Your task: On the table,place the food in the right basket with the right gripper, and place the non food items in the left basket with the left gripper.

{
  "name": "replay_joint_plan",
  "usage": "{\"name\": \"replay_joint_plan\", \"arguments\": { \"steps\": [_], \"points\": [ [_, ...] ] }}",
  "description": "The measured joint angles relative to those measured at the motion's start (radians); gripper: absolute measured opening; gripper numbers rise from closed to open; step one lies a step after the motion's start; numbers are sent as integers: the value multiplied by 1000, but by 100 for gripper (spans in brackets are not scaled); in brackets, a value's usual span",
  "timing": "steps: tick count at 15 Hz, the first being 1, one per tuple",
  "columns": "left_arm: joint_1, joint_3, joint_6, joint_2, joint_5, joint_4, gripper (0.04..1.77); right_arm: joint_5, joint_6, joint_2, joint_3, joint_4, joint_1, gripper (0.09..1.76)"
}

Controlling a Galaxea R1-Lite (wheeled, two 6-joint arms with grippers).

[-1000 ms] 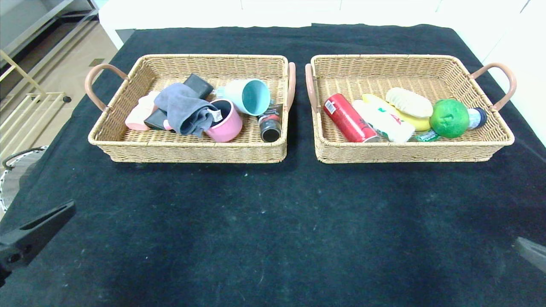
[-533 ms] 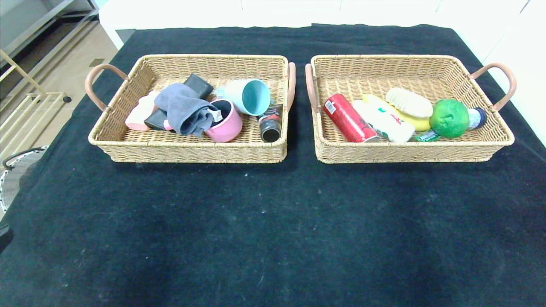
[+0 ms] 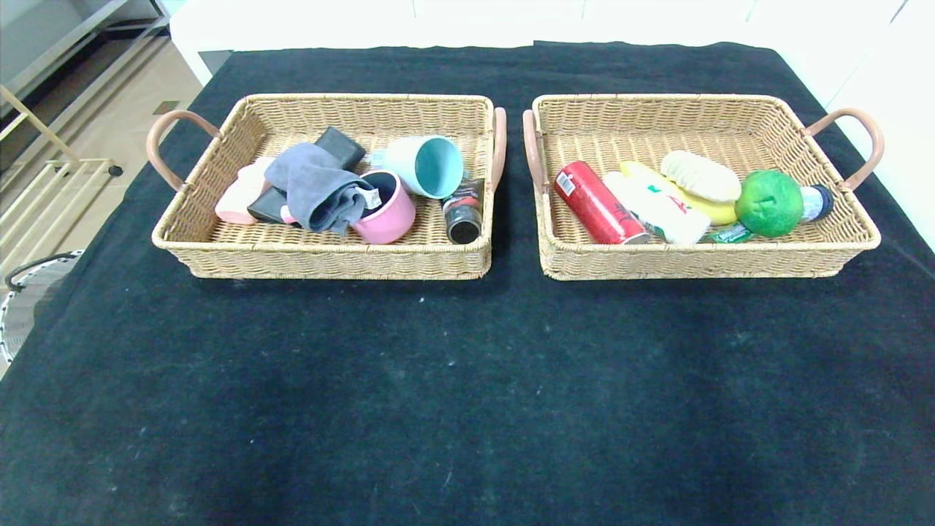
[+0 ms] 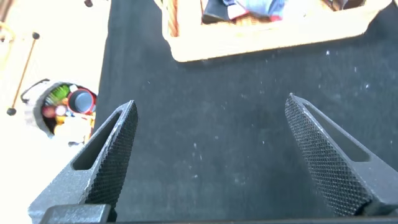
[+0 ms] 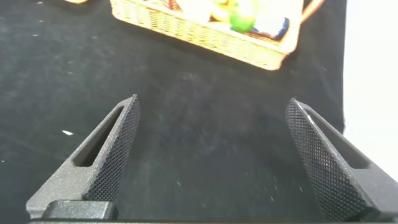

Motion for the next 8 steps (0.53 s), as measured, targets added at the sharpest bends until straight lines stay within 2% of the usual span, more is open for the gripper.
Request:
{"name": "replay_joint_plan", "arguments": {
  "steps": [4, 8],
  "points": [
    [44, 2, -6, -58, -79, 105, 172, -1, 7, -86, 50, 49, -18, 171],
    [103, 51, -9, -139, -138, 152, 172, 22, 15, -151, 99, 50, -57, 171]
  ]
}}
